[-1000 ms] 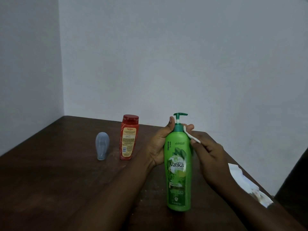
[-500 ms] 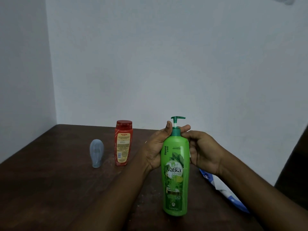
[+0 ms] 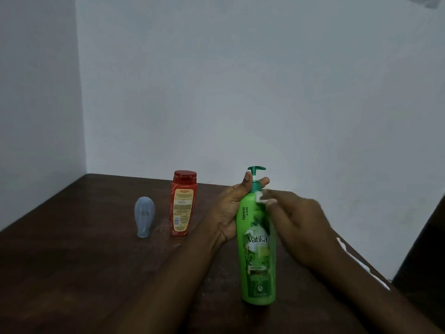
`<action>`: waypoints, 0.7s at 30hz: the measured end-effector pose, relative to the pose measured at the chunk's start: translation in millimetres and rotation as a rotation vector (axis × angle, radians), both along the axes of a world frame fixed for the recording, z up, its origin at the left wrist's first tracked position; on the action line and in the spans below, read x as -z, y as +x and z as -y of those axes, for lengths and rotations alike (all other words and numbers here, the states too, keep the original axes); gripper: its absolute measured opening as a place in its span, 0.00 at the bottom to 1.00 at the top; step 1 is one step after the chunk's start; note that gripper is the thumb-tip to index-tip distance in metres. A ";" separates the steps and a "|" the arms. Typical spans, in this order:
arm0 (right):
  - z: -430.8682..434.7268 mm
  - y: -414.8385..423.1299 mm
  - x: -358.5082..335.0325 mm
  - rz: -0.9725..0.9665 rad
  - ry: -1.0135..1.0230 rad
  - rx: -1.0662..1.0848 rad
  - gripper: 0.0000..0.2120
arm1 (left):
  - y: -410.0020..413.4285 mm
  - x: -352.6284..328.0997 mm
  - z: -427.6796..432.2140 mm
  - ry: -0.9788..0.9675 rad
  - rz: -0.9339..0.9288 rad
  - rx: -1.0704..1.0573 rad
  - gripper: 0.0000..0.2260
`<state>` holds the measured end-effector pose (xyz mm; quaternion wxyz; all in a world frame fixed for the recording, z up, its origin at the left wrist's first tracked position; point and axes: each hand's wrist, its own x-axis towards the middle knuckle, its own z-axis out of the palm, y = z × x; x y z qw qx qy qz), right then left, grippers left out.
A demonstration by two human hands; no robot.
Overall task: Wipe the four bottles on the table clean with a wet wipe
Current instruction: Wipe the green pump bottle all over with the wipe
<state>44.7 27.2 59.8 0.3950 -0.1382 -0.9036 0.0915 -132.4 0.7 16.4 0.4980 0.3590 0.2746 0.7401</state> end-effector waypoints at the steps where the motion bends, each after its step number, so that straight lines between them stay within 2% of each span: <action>1: 7.4 -0.2 10.4 0.008 0.131 -0.006 0.17 | -1.2 0.3 0.1 -0.002 0.015 0.011 0.38; 4: 11.8 -4.2 55.1 0.117 0.459 0.039 0.26 | -1.2 0.3 0.6 0.006 0.078 0.024 0.23; 7: 2.1 3.7 93.9 0.218 0.627 0.059 0.30 | 1.3 0.1 1.8 -0.006 0.095 0.038 0.20; 10: 1.1 18.2 122.7 0.208 0.688 0.106 0.25 | -0.4 0.0 3.4 0.004 0.111 0.020 0.19; 15: 10.9 31.2 147.0 0.183 0.671 0.203 0.20 | -7.6 5.8 0.6 0.001 0.156 -0.003 0.19; 21: 8.5 10.4 101.2 0.177 0.324 0.106 0.28 | -5.9 9.3 -4.6 0.016 0.179 0.018 0.19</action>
